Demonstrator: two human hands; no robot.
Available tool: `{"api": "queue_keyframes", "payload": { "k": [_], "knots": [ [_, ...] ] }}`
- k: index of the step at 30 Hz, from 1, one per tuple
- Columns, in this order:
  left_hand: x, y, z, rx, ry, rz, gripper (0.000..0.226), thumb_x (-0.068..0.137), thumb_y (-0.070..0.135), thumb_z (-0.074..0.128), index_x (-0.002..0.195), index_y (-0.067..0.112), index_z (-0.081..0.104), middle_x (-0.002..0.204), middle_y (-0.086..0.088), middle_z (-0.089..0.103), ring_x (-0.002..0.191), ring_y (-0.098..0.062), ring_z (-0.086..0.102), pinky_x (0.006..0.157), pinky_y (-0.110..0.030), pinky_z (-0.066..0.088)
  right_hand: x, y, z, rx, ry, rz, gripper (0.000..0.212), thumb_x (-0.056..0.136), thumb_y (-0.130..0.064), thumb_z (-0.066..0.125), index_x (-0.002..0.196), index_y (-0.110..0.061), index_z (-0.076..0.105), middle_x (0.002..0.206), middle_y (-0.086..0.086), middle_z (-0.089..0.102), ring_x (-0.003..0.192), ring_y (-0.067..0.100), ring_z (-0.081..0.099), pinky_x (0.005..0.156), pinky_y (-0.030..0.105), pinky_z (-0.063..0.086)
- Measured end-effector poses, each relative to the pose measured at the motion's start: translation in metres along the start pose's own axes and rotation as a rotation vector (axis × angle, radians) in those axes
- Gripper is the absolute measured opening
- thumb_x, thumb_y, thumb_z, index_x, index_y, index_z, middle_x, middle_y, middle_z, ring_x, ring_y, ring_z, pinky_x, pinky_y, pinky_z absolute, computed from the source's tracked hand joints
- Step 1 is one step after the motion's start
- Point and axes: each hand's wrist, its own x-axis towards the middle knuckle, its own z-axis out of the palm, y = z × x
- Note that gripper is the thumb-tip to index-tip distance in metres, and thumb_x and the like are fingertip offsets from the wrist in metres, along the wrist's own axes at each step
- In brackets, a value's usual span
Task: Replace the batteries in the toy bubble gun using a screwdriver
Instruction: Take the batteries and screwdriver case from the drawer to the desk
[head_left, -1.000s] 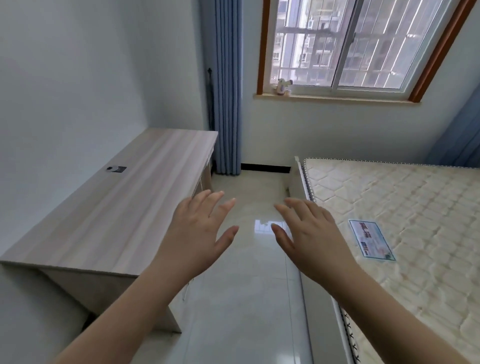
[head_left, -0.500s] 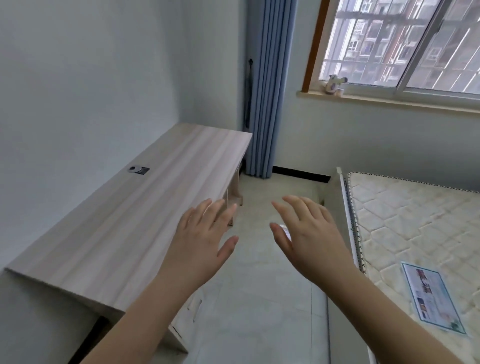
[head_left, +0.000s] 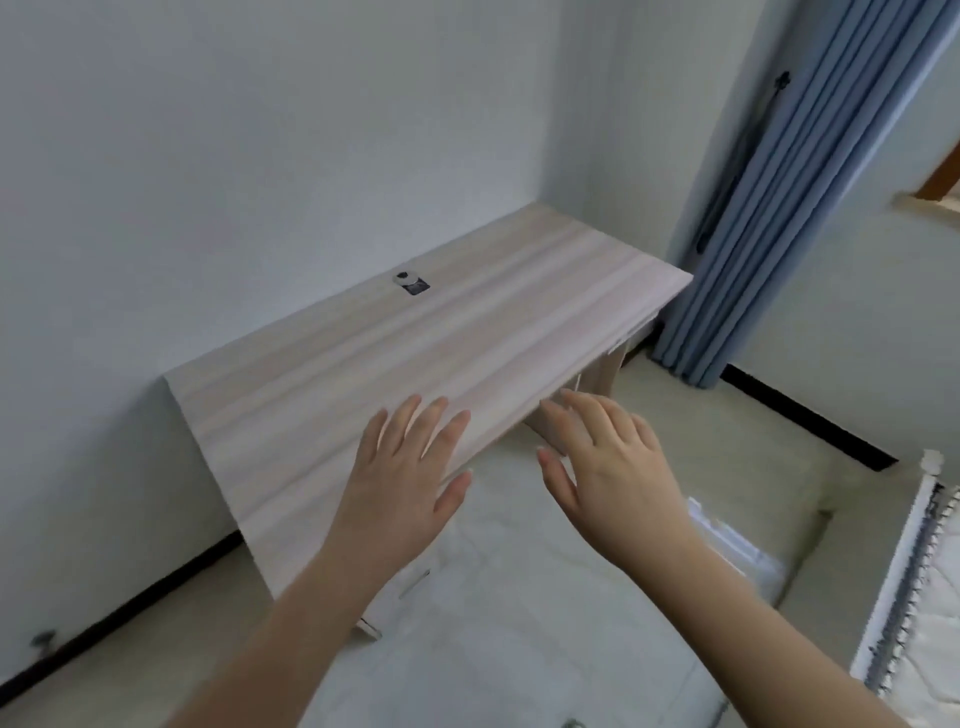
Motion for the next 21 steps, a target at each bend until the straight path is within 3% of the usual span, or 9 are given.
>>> {"api": "queue_keyframes", "payload": {
  "k": [9, 12, 21],
  "knots": [
    [-0.025, 0.020, 0.028, 0.000, -0.036, -0.312, 0.062, 0.097, 0.051, 0.034, 0.152, 0.024, 0.025, 0.159, -0.005, 0.023, 0.146, -0.026, 0.021, 0.114, -0.042, 0.023, 0.031, 0.010, 0.051, 0.191, -0.079, -0.291, 0.049, 0.096, -0.038, 0.040, 0.137, -0.013, 0.048, 0.135, 0.008, 0.053, 0.123, 0.026, 0.050, 0.101, 0.039, 0.038],
    [-0.051, 0.025, 0.044, -0.010, -0.059, -0.417, 0.061, 0.097, 0.049, 0.037, 0.151, 0.024, 0.027, 0.158, -0.003, 0.027, 0.146, -0.026, 0.024, 0.109, -0.043, 0.035, 0.026, 0.002, 0.075, 0.215, -0.127, -0.357, 0.048, 0.096, -0.038, 0.041, 0.138, -0.014, 0.047, 0.136, 0.007, 0.052, 0.124, 0.026, 0.049, 0.101, 0.039, 0.038],
    [-0.139, 0.025, 0.102, -0.036, -0.156, -0.557, 0.056, 0.095, 0.044, 0.042, 0.145, 0.019, 0.041, 0.154, -0.006, 0.035, 0.141, -0.028, 0.030, 0.107, -0.043, 0.033, -0.031, -0.040, 0.146, 0.246, -0.291, -0.389, 0.048, 0.096, -0.039, 0.038, 0.136, -0.014, 0.049, 0.135, 0.007, 0.053, 0.121, 0.025, 0.049, 0.098, 0.041, 0.042]
  ]
}}
